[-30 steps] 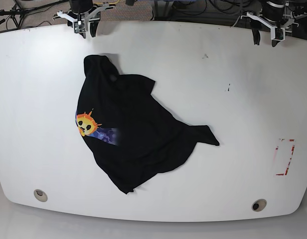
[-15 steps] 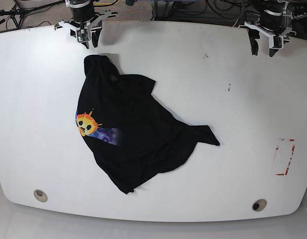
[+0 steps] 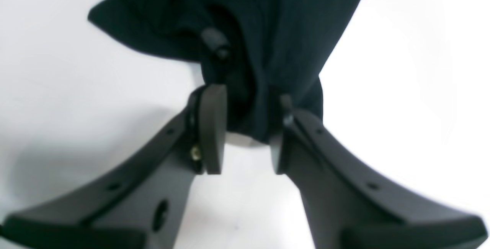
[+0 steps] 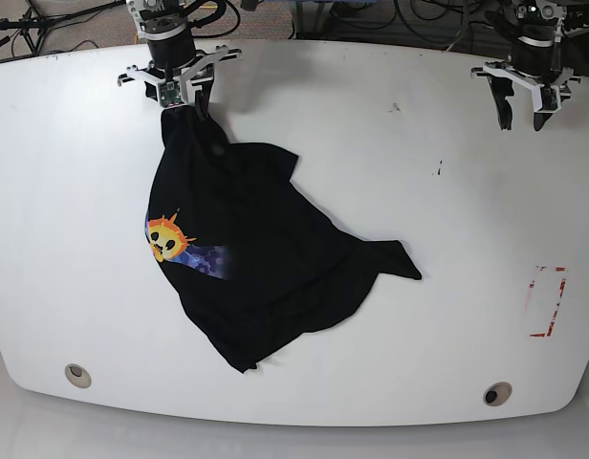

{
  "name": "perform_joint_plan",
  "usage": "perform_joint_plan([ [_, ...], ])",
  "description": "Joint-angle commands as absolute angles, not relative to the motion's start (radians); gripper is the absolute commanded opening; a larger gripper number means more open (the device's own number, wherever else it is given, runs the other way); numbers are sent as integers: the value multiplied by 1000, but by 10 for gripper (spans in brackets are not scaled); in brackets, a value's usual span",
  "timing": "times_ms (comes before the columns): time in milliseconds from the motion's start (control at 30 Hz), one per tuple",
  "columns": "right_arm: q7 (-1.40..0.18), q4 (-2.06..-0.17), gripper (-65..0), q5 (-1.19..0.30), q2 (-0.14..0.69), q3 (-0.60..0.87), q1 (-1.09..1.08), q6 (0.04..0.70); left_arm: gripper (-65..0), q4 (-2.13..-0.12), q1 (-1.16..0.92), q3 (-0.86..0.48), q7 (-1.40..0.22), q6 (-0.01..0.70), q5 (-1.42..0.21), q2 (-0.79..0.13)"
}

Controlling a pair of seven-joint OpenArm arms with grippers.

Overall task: Fold the T-shirt properly
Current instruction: 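Lower both grippers toward the table, right gripper toward the shirt collar, then grasp the black T-shirt near the collar with the right gripper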

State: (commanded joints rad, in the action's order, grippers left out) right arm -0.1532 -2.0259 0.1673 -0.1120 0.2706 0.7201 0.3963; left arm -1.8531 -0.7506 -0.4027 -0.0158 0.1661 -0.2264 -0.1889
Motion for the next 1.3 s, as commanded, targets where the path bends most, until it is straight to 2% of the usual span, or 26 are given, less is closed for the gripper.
perform_joint_plan([
  [67, -150, -2025, -406, 166, -112, 275, 709, 411, -308, -1850, -745, -400, -12, 168, -226, -190],
  [133, -136, -2009, -312, 164, -111, 275, 653, 464, -315, -1853, -736, -398, -13, 167, -217, -190],
  [467, -169, -2000, -241, 163, -102, 287, 576, 529, -298, -1861, -725, -397, -15, 169, -221, -190],
  [600, -220, -1987, -229, 160, -99, 291, 527, 518, -295, -1879, -730, -398, -20, 167, -213, -189],
  [667, -366, -1988, -205, 169, -99, 298, 420, 491, -315, -1896, -735, -381, -24, 160, -202, -184],
  [800, -423, -1991, -205, 165, -96, 304, 390, 488, -315, -1898, -736, -381, -26, 160, -203, -184],
  [1067, -460, -1998, -188, 160, -89, 310, 350, 491, -314, -1888, -728, -369, -29, 157, -201, -184],
  [1133, -453, -2003, -176, 165, -89, 315, 344, 495, -315, -1885, -725, -363, -32, 156, -199, -184],
  [1200, -447, -2000, -135, 168, -86, 325, 312, 507, -314, -1863, -701, -328, -36, 157, -206, -185],
  [1300, -448, -1992, -131, 166, -81, 341, 295, 508, -314, -1860, -694, -323, -37, 158, -206, -185],
])
